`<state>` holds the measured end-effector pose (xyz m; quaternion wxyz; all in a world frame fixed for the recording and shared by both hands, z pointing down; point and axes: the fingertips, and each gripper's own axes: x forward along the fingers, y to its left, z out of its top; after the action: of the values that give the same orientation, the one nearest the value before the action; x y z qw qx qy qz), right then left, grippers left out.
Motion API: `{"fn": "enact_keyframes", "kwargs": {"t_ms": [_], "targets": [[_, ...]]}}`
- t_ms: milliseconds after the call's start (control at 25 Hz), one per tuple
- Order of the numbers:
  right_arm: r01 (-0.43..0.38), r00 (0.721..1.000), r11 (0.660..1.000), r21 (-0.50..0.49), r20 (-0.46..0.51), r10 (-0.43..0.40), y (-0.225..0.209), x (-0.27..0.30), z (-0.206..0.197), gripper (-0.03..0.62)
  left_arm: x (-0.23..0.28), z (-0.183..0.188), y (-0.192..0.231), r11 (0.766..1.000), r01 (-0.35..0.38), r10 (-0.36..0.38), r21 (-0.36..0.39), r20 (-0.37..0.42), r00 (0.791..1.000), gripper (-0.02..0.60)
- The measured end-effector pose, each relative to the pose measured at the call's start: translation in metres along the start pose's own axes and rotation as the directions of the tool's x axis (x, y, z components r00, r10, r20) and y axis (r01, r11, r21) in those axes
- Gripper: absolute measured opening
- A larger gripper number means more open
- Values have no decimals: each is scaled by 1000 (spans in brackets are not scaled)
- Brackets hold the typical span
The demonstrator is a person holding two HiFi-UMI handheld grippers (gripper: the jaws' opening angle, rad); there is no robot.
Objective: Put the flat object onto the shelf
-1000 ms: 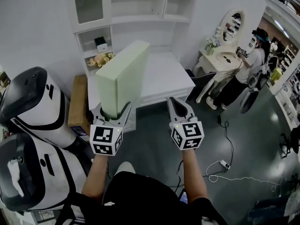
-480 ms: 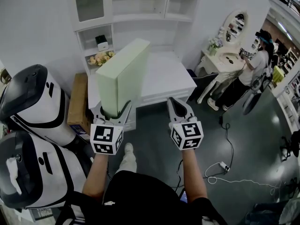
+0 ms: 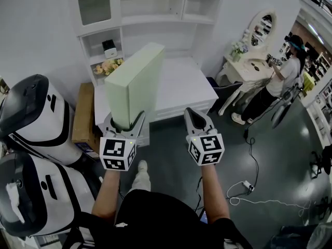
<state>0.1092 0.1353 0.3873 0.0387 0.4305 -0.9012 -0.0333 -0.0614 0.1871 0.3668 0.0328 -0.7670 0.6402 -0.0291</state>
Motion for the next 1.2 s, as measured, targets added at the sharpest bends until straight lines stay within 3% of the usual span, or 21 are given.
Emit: {"fn": "enact_keyframes", "kwargs": {"t_ms": [480,800,1200], "targets": [[2,1000,1000,-7,-30,-2,-29,75,-11,-2,74,-12,33,1000,10,-10,-10,-16,1000,275],[-4,999,1000,-28,-50,3,-45,146,-7,-2,131,-13,76,1000,-9,8,-27,-32,999,275],[10,998,1000,-14,-68,-11,-63,230,0,-2,200,-10,127,1000,17,-17,-18,-50,999,275]]}}
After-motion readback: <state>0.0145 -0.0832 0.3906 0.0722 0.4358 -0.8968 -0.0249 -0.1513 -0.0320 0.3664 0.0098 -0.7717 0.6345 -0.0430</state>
